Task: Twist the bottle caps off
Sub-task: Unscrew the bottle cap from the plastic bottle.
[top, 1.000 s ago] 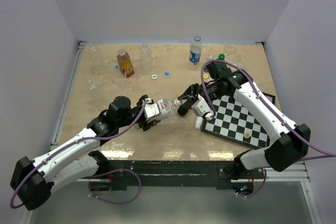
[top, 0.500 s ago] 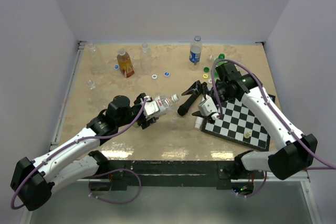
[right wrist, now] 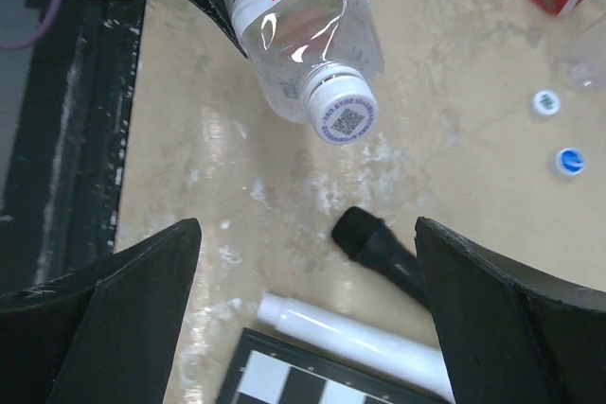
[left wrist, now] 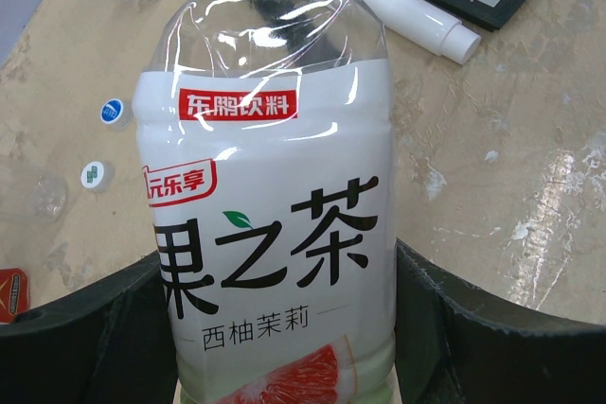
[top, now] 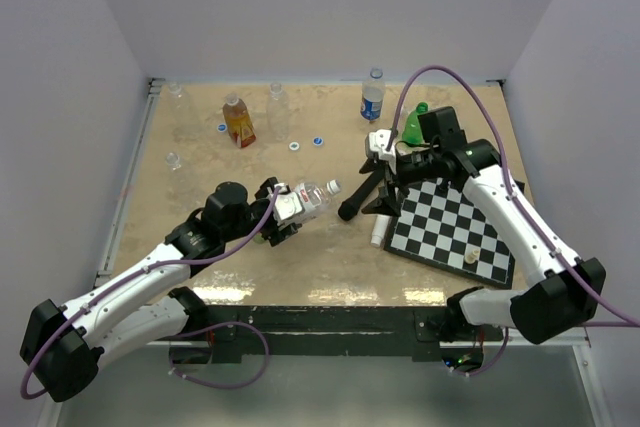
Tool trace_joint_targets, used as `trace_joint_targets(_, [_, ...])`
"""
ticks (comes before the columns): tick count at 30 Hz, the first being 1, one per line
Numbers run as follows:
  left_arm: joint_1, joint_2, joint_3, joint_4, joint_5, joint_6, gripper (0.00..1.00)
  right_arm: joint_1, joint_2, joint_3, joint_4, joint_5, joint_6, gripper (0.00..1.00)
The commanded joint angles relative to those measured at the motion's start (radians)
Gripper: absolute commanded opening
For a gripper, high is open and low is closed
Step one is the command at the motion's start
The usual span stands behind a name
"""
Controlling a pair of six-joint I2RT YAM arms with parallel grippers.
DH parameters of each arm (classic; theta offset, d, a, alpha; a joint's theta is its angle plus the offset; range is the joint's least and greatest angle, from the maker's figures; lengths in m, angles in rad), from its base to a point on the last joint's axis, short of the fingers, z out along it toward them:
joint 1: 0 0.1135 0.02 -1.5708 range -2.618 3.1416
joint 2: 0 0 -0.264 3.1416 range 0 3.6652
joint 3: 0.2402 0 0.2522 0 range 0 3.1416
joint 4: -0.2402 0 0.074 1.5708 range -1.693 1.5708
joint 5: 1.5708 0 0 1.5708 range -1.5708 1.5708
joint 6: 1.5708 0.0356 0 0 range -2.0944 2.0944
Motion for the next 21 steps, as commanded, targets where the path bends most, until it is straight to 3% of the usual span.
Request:
trace_joint_targets(1, [0.002,-0.005,0.011,0.036,-0.009,-0.015,0.0,-0.001,0.005,0.033,0.018,-0.041,0.259,0.98])
trace_joint_targets(8, [0.004,-0.003,0.011,0.039,-0.007,-0.015,0.0,-0.001,0.018,0.036,0.136,-0.004,0.534,0.98])
trace_joint_targets(18, [0.002,0.0,0.011,0.036,-0.007,-0.015,0.0,0.017,0.129,0.054,0.245,-0.009,0.717,0.98])
trace_joint_targets(21, [0.002,0.0,0.011,0.038,-0.007,-0.014,0.0,0.054,0.156,0.068,0.268,-0.004,0.75,0.92])
